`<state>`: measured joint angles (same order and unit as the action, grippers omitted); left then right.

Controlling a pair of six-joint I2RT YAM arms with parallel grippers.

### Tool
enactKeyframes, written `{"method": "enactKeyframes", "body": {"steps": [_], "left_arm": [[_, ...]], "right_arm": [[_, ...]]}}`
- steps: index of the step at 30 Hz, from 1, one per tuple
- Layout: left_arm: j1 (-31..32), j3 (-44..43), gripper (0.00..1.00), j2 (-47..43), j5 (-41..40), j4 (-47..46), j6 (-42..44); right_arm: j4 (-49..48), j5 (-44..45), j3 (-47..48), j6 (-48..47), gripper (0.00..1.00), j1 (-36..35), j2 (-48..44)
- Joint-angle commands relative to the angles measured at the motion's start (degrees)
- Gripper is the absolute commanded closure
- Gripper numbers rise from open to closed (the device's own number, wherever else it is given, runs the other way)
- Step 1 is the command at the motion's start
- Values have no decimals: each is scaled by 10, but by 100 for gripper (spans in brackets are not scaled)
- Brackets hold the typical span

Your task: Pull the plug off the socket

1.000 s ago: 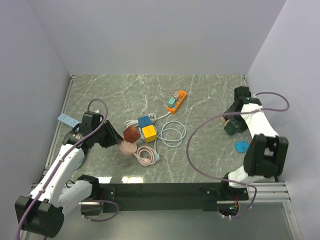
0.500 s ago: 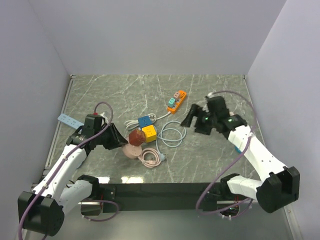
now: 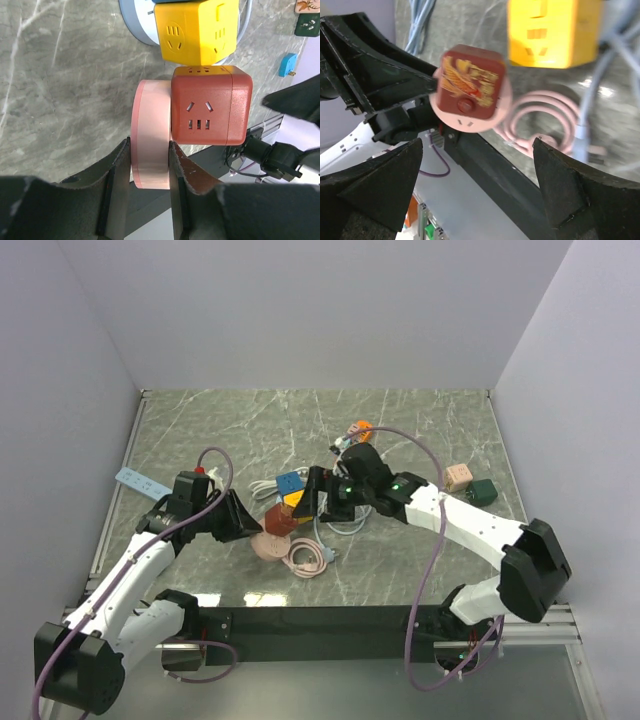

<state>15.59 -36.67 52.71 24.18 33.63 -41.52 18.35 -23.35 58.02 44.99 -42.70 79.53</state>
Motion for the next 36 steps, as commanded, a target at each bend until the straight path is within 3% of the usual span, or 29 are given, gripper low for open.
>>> {"method": "enactKeyframes", "body": {"steps": [1,18,22,24,25,27,28,29,30,31,33,34,36], "left_arm": [[8,-7,99,-23,29,-44,-20],[13,-46,99,-37,21,-32,-37],[12,-55,99,-39,26,-37,-44],[12,-56,99,-40,31,-38,-47],[12,-57,99,-40,31,-40,-49],[12,-58,99,-41,26,-37,-49],[12,-58,99,-41,24,-36,-50],[12,-57,99,-45,20,-34,-50],[12,-55,93,-46,17,-34,-52],[12,-52,71,-49,10,-34,-55],[12,-47,50,-58,3,-35,-59],[12,-43,34,-61,-4,-35,-60],[13,-39,26,-67,-12,-30,-60]], "right_arm": [[-52,23,42,36,3,-27,20],[102,99,213,48,2,-85,193],[84,83,204,55,11,-86,203],[65,69,199,58,33,-86,204],[61,67,194,61,52,-86,204],[49,60,191,62,70,-86,201],[48,57,189,62,90,-85,198],[48,57,189,63,99,-85,195],[49,58,189,62,100,-85,194],[49,57,187,62,100,-85,192],[45,50,184,65,100,-83,186],[44,48,183,68,100,-82,185],[42,45,181,70,100,-78,179]]}}
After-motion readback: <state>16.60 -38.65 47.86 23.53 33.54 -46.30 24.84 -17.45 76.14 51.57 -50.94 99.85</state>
